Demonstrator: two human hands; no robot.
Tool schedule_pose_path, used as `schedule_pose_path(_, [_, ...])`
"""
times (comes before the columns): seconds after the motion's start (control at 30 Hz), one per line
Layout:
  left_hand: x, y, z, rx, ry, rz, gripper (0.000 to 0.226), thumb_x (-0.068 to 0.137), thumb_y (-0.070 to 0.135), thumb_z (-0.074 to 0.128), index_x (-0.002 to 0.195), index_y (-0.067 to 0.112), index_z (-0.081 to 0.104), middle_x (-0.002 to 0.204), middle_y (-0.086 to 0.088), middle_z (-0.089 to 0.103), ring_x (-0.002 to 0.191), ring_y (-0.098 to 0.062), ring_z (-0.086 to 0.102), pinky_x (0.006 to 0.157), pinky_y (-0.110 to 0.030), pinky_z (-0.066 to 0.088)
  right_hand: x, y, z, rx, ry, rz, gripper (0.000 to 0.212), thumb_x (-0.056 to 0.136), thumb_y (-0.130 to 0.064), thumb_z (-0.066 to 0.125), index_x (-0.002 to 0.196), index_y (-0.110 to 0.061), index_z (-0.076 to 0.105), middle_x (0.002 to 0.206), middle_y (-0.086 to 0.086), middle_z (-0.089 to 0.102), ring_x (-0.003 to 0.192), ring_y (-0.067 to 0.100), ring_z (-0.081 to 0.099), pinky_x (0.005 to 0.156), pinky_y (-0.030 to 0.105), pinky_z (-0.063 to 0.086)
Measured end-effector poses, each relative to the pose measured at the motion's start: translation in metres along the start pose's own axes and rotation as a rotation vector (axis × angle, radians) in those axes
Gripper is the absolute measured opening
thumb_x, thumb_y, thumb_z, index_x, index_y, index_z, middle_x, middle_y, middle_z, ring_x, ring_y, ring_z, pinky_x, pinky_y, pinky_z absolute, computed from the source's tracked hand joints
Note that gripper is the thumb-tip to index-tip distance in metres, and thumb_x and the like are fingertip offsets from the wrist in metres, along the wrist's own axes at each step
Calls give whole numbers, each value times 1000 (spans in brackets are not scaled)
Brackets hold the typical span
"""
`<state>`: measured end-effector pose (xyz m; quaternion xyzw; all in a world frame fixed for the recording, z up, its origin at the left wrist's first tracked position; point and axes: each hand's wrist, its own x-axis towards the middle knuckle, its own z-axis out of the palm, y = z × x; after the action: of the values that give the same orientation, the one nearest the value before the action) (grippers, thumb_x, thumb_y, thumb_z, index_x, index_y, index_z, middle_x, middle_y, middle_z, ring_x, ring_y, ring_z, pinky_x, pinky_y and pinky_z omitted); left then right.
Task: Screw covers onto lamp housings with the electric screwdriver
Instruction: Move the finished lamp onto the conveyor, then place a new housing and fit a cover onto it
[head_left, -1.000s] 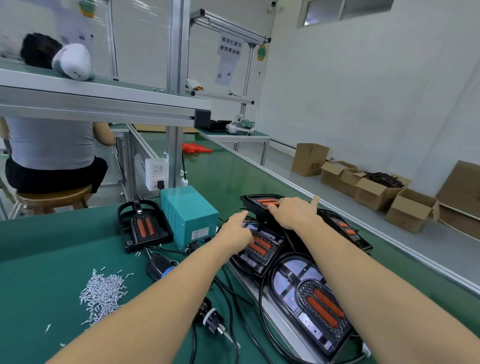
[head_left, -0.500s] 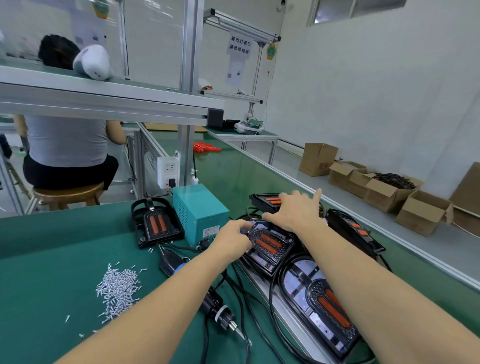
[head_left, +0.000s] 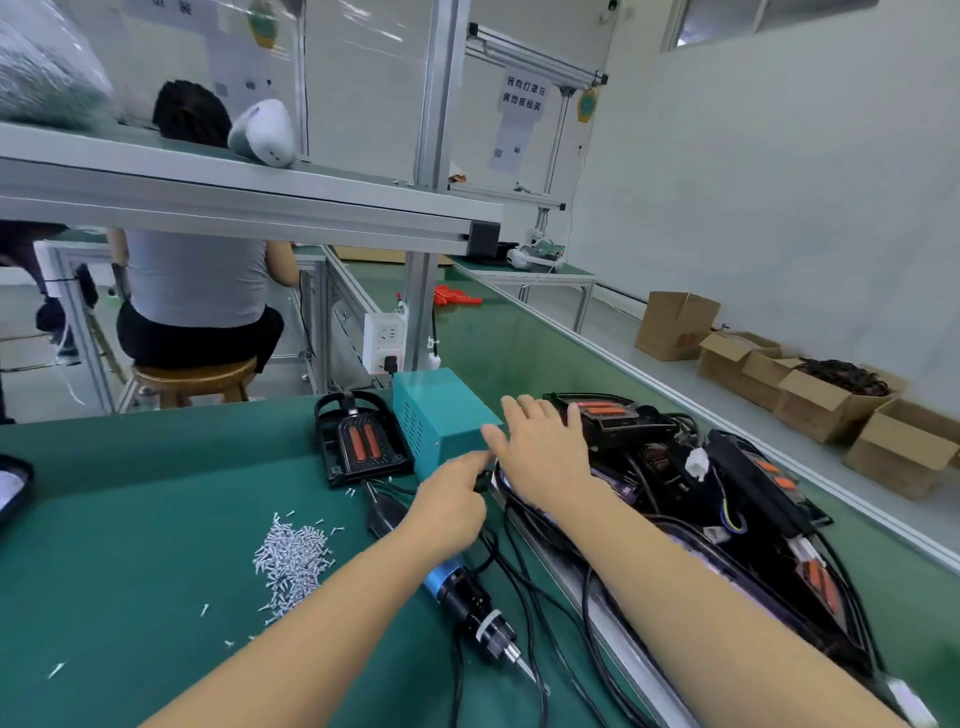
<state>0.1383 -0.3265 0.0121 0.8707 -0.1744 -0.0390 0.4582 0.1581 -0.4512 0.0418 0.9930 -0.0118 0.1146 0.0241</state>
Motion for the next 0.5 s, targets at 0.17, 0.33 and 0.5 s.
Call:
schedule_pose_path(0.17, [-29, -33, -31, 127, 116, -10, 69, 71, -18, 34, 133, 9, 47, 138, -12, 48, 128, -27, 41, 106, -37, 33, -19, -48, 14, 139, -100, -107, 58, 105, -48, 18, 155, -17, 17, 162, 2, 19, 148, 18, 16, 119, 50, 4])
schedule_pose_path(0.33, [-69, -71, -69, 244, 221, -75, 77, 74, -17, 34, 142, 20, 37, 146, -3, 40, 135, -21, 33, 113, -35, 24, -32, -103, 26, 231, -180, -219, 60, 104, -50, 17, 157, -21, 13, 164, 0, 12, 150, 18, 8, 119, 50, -1])
schedule_pose_path(0.5, [-113, -103, -105, 285, 280, -165, 74, 79, -14, 37, 147, 13, 26, 154, 0, 26, 141, -13, 21, 114, -23, 12, -46, -167, 40, 262, -229, -345, 60, 104, -50, 19, 157, -22, 13, 164, -1, 12, 150, 15, 8, 119, 50, 0])
